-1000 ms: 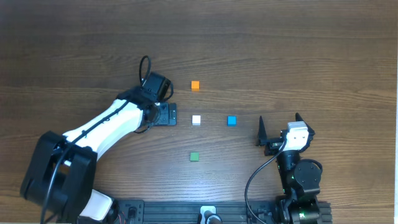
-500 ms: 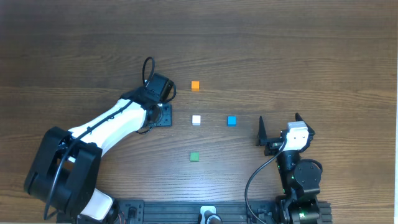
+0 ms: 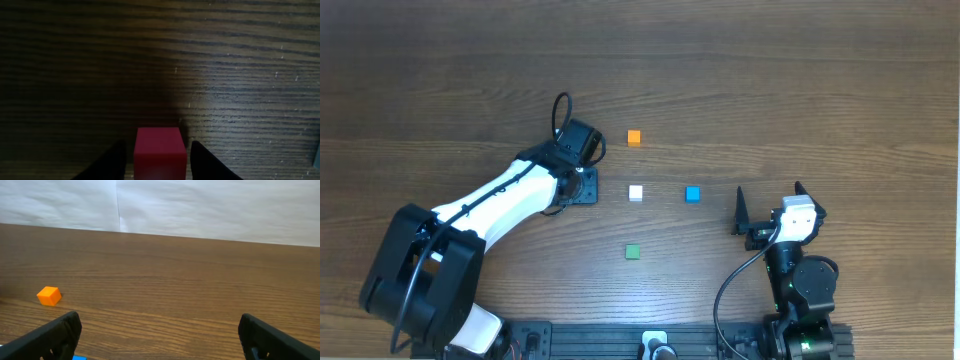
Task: Stack Cubes
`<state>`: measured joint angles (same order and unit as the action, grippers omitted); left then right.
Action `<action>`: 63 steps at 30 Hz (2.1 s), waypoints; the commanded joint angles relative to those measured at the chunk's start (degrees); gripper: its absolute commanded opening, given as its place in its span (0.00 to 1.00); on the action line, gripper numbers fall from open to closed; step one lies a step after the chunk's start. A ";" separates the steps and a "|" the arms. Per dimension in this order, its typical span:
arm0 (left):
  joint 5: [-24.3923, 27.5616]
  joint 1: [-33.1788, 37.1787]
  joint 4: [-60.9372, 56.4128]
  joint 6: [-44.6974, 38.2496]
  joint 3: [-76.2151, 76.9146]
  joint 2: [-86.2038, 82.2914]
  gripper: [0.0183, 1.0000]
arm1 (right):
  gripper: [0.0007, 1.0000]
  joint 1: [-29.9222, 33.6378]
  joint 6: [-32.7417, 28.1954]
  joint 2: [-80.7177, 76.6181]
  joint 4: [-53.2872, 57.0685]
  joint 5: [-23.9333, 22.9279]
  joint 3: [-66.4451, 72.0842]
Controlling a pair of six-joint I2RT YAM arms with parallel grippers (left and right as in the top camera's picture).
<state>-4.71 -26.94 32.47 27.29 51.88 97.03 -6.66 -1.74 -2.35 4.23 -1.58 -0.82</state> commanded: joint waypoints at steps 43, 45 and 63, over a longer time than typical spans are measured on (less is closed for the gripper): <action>-2.40 -17.53 17.64 21.07 28.09 10.10 0.02 | 0.99 -0.15 -0.09 0.52 -0.11 0.24 0.52; -2.38 -17.59 17.97 21.35 28.06 10.91 0.02 | 0.99 -0.15 -0.09 0.52 -0.13 0.24 0.52; -2.45 -17.70 18.84 22.10 27.98 14.34 0.02 | 0.99 -0.15 -0.09 0.52 -0.11 0.26 0.52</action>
<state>-6.68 -44.36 50.76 48.07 79.24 110.45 -6.66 -1.72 -2.31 4.23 -1.56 -0.82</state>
